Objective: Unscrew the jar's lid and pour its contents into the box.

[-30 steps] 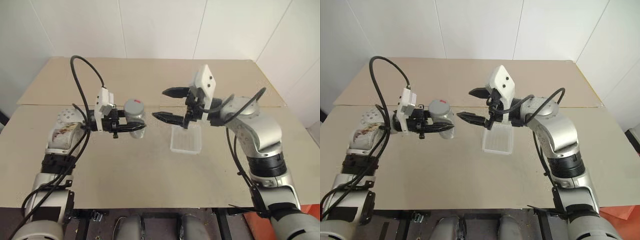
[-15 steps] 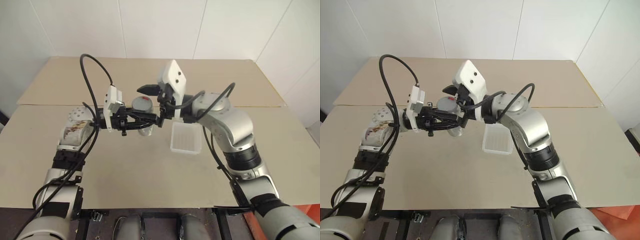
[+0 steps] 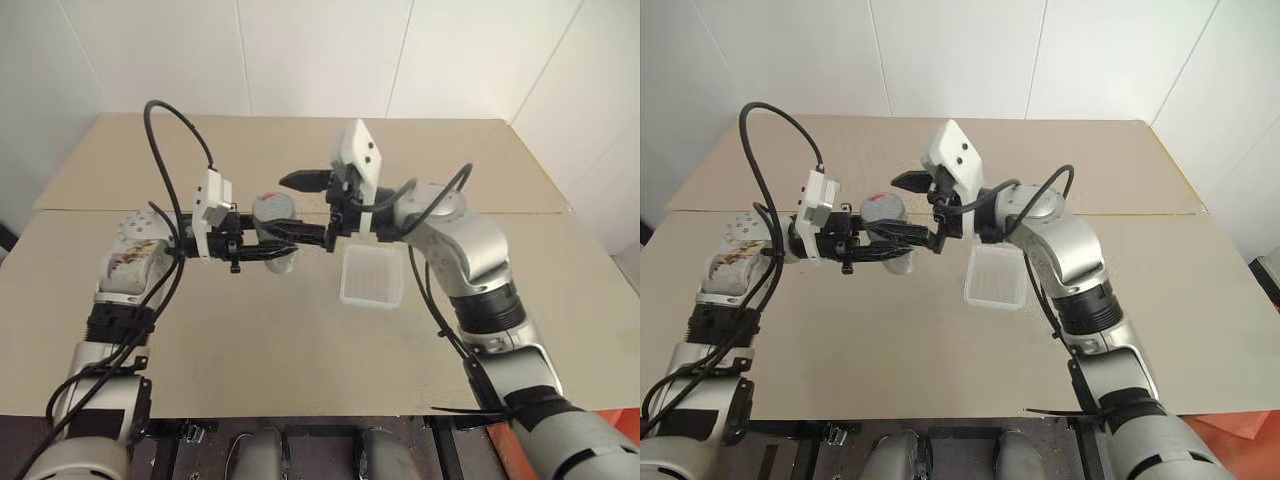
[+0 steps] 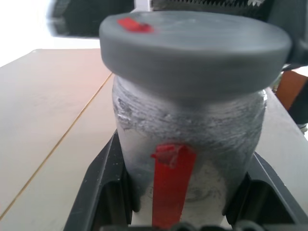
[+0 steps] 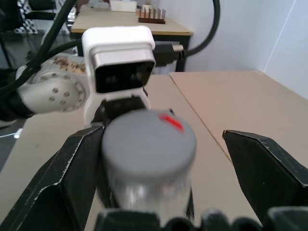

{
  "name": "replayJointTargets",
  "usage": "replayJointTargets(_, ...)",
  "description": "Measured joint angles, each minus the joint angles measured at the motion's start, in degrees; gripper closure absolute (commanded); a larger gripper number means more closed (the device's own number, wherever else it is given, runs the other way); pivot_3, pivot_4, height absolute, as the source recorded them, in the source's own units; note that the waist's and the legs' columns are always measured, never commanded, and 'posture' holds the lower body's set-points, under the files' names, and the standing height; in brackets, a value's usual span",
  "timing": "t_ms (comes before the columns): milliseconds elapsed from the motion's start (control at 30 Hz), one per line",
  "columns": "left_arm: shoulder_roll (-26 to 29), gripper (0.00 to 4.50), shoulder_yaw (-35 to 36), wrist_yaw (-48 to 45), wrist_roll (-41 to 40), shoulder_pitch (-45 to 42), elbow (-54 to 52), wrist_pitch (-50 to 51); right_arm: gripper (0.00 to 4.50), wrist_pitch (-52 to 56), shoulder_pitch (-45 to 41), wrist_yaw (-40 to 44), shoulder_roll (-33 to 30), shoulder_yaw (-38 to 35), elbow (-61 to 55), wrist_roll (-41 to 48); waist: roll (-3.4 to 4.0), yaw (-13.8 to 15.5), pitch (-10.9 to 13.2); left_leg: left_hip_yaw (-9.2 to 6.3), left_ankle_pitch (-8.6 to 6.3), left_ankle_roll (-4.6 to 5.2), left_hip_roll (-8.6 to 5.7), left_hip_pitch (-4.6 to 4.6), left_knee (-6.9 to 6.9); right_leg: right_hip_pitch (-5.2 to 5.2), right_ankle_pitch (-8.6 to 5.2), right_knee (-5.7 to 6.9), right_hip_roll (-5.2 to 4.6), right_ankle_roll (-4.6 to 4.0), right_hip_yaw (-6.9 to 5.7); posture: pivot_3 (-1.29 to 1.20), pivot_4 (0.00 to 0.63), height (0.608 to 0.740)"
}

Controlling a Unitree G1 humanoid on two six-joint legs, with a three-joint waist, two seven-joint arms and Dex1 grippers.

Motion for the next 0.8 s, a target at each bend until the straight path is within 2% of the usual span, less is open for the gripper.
replayJointTargets(533,-1.31,2.57,0.32,-0.93,0.09,0.39,0.14,-0.21,0.02,-0.07,4.37,4.14,-5.80,-2.45,-5.36,0.91,0.00,0.02,0.00,0.01,0.00,0.00,0.00,0.00,0.00,0.00,0.00,0.00,0.00,0.00,0.00,0.00,0.150,0.740)
replayJointTargets(800,-3.46,2.57,-0.26,-0.13,0.33,-0.98,2.16,-1.40,0.02,2.13,1.94,1.08,-2.25,-1.76,-7.34,1.64,0.00,-0.04,0.00,0.00,0.00,0.00,0.00,0.00,0.00,-0.01,0.00,0.02,0.00,0.00,0.00,0.00,0.150,0.740)
